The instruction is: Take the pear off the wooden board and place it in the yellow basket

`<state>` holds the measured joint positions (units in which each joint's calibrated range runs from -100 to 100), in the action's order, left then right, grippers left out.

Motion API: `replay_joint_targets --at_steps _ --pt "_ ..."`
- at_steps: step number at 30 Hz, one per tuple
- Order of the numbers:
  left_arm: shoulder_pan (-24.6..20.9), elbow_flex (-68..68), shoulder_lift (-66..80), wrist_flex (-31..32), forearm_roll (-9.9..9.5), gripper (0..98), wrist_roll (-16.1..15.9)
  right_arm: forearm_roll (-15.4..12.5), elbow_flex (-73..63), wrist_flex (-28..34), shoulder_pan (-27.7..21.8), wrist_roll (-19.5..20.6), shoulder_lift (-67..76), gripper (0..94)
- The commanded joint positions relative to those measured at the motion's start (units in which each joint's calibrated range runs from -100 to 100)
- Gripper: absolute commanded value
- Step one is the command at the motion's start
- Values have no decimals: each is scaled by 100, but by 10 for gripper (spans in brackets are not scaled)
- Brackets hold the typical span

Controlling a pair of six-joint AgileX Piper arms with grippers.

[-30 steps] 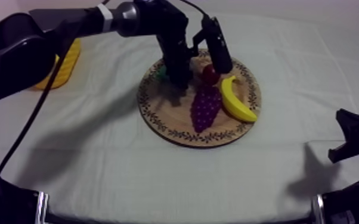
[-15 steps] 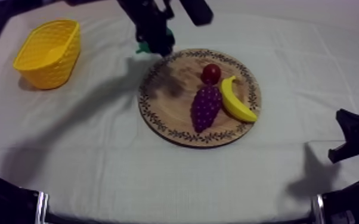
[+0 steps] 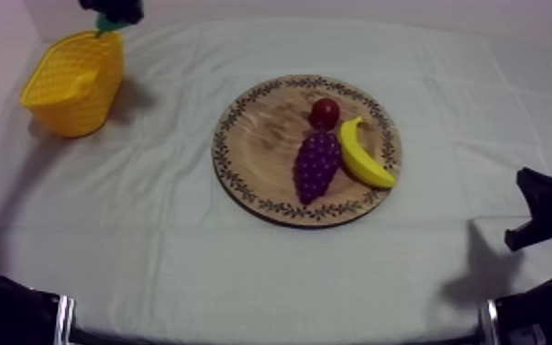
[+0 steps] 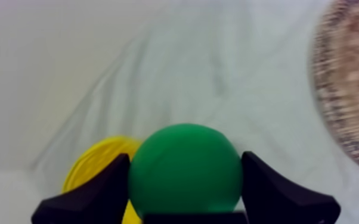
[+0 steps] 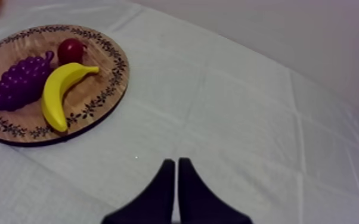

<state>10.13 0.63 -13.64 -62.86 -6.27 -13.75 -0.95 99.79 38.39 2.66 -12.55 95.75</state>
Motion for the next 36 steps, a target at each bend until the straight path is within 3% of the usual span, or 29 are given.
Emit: replay_joint_targets --at_steps 1,6,13,17,21,26,33,36 --pt "-504 41 -129 30 -5 650 -46 0 -1 0 2 -2 1 3" --pt "-887 417 -672 -22 -23 708 -138 0 -1 0 7 -2 1 3" --pt "-1060 615 -1138 11 -102 914 -62 0 -1 0 10 -2 1 3" --pt "-1079 252 -867 189 -54 937 10 0 -1 0 10 -2 1 3" --pt "-1072 -603 32 556 202 859 94 0 -1 0 10 -2 1 3" --pt "-1091 -2016 1720 1046 697 724 192 0 -1 0 10 -2 1 3" --pt "-1049 -3526 3852 1378 815 545 446 0 -1 0 10 -2 1 3" --pt "-1066 -4337 4782 1645 822 424 605 0 -1 0 10 -2 1 3"
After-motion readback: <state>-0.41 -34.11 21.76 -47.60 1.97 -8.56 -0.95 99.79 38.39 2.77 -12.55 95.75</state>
